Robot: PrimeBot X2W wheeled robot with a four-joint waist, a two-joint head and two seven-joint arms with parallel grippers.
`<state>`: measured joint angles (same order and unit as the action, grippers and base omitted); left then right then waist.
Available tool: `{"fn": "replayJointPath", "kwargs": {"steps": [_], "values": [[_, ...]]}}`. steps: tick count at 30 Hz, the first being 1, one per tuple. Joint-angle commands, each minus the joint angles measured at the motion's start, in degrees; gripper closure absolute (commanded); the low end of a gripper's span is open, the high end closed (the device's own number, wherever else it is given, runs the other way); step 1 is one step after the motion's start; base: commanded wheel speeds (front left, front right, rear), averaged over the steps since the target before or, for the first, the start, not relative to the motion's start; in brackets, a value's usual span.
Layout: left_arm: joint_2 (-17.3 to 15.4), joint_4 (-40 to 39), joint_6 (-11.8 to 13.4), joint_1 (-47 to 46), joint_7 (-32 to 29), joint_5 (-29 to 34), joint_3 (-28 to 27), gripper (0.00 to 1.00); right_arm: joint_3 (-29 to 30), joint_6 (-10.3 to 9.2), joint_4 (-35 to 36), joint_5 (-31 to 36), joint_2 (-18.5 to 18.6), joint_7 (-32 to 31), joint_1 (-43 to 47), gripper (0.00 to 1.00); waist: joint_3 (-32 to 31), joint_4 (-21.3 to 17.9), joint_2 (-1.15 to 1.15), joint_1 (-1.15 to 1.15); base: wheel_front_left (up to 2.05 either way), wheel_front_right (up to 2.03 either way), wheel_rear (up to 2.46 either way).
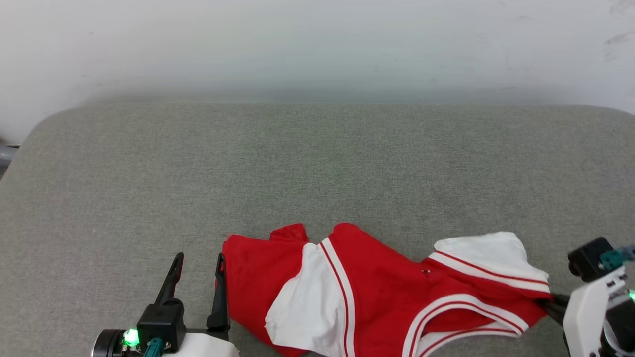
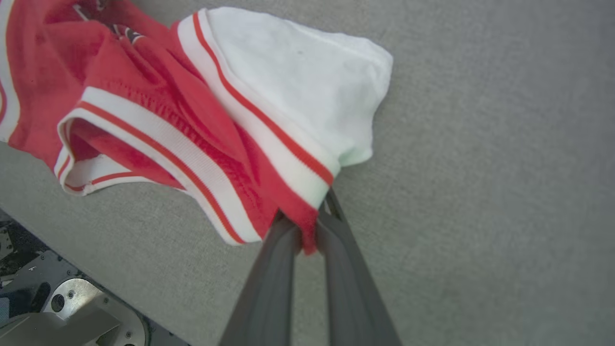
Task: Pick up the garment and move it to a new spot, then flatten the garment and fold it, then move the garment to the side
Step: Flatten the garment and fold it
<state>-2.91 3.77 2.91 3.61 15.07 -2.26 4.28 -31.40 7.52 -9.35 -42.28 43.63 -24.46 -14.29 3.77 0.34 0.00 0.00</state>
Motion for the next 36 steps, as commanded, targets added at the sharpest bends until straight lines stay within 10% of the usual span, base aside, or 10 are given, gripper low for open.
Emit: {"fn": "replayJointPath", "kwargs": {"steps": [1,14,15,16,28,36], "values": [[0.0,-0.1,-0.2,0.6,0.1,0.3,-0.2,0.0,2.3,-0.06,0.3,0.4,-0.4,-0.4,3.3,1.0,-0.1,-0.5,0.0,0.0,0.0,0.0,0.0],[0.0,0.4,-0.7,-0.2,0.1,0.6,-0.6,0.0,18.7,-0.09,-4.3,3.0,-7.3,-2.1,23.7,1.0,0.4,-0.7,0.0,0.0,0.0,0.0,0.0],[0.0,0.5,-0.7,-0.1,0.1,0.6,-0.7,0.0,19.6,-0.1,-4.5,3.9,-7.9,-1.3,23.8,0.71,0.4,-0.8,0.0,0.0,0.0,0.0,0.0],[0.0,0.5,-0.8,-0.1,0.1,0.7,-0.7,0.0,20.7,-0.1,-4.3,4.4,-8.8,-0.3,23.5,0.0,0.3,-0.9,0.0,0.0,0.0,0.0,0.0],[-0.1,0.3,-1.5,0.8,0.1,1.1,-1.8,0.0,36.6,-0.06,10.3,18.8,-19.1,14.1,19.2,0.0,-1.9,-1.0,0.0,0.0,0.0,0.0,0.0],[-0.3,-0.1,-2.2,0.7,0.1,1.3,-2.0,0.0,36.6,-0.05,19.8,26.4,-28.6,21.6,16.8,0.0,-2.6,-0.3,0.0,0.0,0.0,0.0,0.0]]}}
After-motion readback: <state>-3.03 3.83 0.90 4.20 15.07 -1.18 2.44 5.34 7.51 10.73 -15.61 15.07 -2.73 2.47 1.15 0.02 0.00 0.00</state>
